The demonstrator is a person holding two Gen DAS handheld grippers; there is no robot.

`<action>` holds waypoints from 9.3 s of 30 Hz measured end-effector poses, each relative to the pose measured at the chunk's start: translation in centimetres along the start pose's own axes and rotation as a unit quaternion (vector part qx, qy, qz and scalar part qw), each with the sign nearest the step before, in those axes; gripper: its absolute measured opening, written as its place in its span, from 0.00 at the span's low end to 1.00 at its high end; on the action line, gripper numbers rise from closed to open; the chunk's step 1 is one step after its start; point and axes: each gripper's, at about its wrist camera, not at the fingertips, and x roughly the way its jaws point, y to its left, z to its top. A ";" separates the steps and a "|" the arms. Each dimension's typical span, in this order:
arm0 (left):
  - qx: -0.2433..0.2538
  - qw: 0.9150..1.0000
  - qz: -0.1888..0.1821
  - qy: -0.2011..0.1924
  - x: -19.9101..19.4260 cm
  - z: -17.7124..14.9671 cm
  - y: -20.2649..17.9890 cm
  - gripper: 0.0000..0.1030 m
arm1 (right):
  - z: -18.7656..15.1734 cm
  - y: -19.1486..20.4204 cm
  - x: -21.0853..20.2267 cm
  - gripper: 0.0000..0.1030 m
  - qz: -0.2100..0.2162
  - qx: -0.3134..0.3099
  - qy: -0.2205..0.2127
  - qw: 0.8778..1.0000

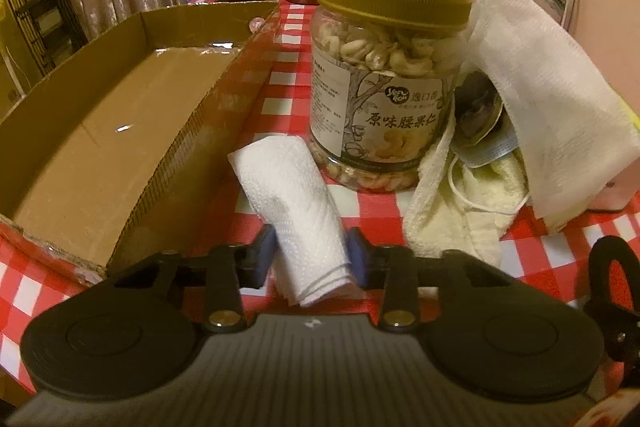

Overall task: Organize soft objects
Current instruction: 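Carry the towel with the left tool into the cardboard box while the right tool drops the pad there, then move both open tools back toward the white bags beside the nut jar, then grasp the white plastic bag with the left tool while the right tool grasps the white 'FASHION' mask, then carry the bag with the left tool into the box while the right tool releases the mask there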

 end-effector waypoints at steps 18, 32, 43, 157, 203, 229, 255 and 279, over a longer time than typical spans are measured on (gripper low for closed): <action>-0.009 0.998 -0.034 -0.048 -8.4 3.0 3.0 0.26 | 2.6 3.3 -4.6 0.62 0.073 -0.033 -0.054 0.995; 0.031 0.998 -0.015 -0.054 -11.1 7.9 14.8 0.26 | 8.7 15.4 -0.4 0.62 0.216 -0.107 -0.042 0.970; 0.034 0.999 -0.014 -0.016 -7.0 6.9 20.5 0.28 | 10.9 21.3 5.2 0.62 0.262 -0.124 -0.019 0.957; 0.060 0.980 -0.182 -0.048 -3.9 6.8 -6.8 0.01 | 10.8 -6.5 -0.6 0.76 0.065 -0.022 -0.094 0.993; 0.036 0.969 -0.221 -0.102 -11.0 7.9 -1.7 0.01 | 13.5 -3.9 -1.9 0.09 0.062 -0.055 -0.150 0.985; 0.032 0.975 -0.174 -0.134 -19.1 8.6 7.1 0.01 | 11.2 5.2 -12.6 0.09 0.165 -0.078 -0.150 0.972; 0.008 0.995 -0.065 -0.071 -6.5 9.9 21.9 0.03 | 12.9 21.5 5.2 0.09 0.236 -0.100 -0.041 0.966; -0.051 0.996 -0.042 -0.054 -7.1 6.5 23.7 0.37 | 11.7 20.2 4.5 0.58 0.264 -0.100 -0.027 0.959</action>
